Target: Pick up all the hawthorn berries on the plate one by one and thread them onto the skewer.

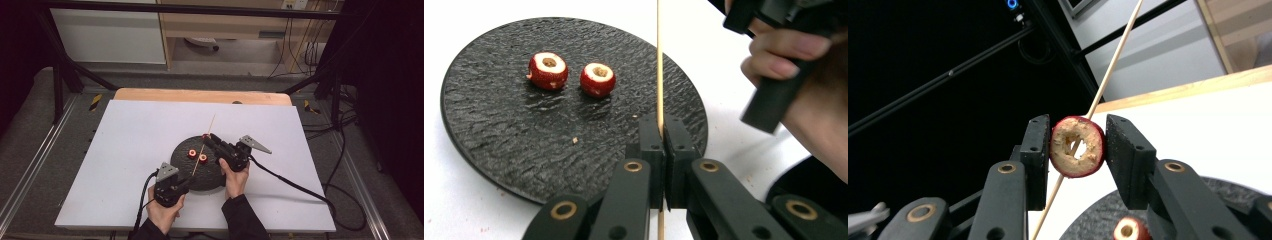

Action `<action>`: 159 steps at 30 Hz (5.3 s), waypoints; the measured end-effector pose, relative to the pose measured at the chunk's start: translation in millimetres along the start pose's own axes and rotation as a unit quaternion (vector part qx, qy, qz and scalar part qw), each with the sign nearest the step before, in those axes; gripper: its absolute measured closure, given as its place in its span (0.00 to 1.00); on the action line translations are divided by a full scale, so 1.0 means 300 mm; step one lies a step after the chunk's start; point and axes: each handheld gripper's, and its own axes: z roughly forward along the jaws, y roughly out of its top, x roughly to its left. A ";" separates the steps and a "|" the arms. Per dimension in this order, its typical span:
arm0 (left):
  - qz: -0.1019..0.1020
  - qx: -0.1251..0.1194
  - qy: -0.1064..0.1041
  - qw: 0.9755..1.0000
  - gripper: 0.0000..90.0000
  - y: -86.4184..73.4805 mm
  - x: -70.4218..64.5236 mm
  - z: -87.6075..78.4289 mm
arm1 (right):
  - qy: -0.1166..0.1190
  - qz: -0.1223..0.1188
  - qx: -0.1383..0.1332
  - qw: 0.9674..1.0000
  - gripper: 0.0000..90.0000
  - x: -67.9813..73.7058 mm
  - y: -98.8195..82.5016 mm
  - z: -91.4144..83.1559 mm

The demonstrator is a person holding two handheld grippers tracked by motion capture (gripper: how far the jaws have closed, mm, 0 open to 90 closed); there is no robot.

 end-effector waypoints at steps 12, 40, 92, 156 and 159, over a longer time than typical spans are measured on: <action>0.021 -0.004 0.002 1.000 0.98 0.033 0.014 0.028 | 0.005 -0.007 0.034 0.999 0.70 0.031 -0.066 -0.019; 0.090 0.036 0.015 0.995 0.98 0.009 0.146 -0.098 | -0.032 -0.086 0.190 0.978 0.12 0.001 -0.015 -0.040; 0.112 0.085 0.026 0.990 0.98 -0.064 0.299 -0.169 | -0.055 -0.224 0.542 0.808 0.56 -0.043 0.048 0.317; 0.120 0.071 0.017 0.990 0.98 -0.072 0.225 -0.155 | -0.046 -0.003 0.210 0.977 0.67 -0.045 0.118 -0.023; 0.113 0.068 0.016 0.991 0.98 -0.075 0.220 -0.153 | -0.047 0.005 0.187 0.981 0.67 -0.047 0.113 -0.028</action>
